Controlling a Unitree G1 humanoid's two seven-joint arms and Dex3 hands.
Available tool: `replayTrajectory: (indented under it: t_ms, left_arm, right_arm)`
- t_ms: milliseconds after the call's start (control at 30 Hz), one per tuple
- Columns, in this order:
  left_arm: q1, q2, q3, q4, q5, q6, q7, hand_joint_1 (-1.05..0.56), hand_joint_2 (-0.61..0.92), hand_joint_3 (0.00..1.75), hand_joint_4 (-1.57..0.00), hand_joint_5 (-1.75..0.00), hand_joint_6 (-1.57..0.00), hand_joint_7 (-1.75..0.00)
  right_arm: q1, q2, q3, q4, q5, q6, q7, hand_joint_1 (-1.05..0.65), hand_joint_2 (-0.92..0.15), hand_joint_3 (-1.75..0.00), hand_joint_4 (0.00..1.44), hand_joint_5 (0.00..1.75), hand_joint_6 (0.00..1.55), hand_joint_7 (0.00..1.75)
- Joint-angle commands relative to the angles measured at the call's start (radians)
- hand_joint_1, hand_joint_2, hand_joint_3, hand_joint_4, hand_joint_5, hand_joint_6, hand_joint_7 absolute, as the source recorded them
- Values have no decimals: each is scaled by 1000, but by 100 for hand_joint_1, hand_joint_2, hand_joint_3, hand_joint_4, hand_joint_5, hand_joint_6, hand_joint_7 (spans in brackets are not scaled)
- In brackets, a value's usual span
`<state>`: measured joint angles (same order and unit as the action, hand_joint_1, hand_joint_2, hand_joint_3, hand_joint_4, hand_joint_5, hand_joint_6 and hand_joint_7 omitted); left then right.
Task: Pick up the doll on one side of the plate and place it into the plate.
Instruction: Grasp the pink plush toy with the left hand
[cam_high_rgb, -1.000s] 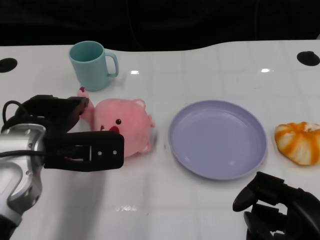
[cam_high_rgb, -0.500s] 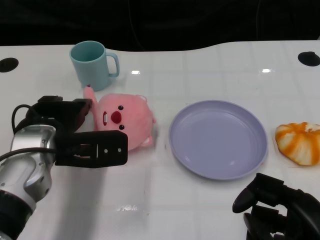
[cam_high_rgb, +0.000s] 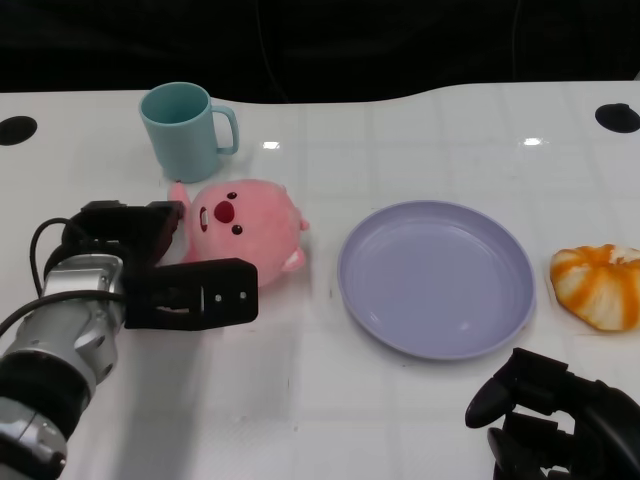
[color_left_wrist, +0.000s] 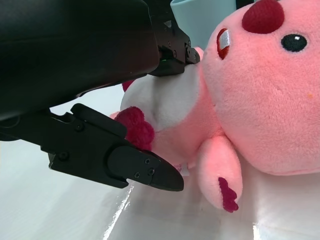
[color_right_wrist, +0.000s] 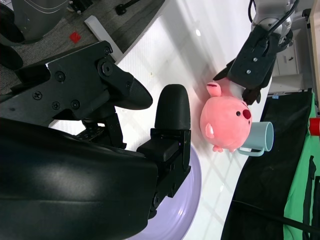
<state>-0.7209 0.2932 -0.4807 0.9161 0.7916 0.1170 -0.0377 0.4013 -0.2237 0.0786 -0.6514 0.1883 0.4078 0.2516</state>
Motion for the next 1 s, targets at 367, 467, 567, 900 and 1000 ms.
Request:
replayTrajectory:
  t_ms: [367,467,567,900,1000]
  left_arm:
    - [-34,-48,-7,257,-73,-100,132,-25,92,16,-67,-121,-92,-4]
    - [-34,-46,-13,281,-74,-117,168,-30,88,4,-74,-154,-122,-10]
    - [-18,-40,-19,283,-73,-154,251,-27,92,22,-75,-172,-80,-115]
    - [15,-14,-4,275,-95,-273,456,-24,88,34,-83,-175,-59,-174]
    - [24,-5,2,270,-101,-298,491,-22,86,35,-86,-175,-62,-175]
  right_arm:
    - [9,-3,-6,-14,6,0,-3,-13,-66,-105,65,175,48,148]
    - [10,0,-7,-15,10,2,-4,-13,-66,-105,65,175,49,148]
    - [11,-3,-6,-14,7,-2,-3,-13,-66,-105,65,175,48,148]
    - [4,-3,-2,0,-1,-11,-2,-13,-66,-105,66,175,48,148]
    - [7,2,0,3,0,-12,-4,-12,-67,-105,66,175,48,148]
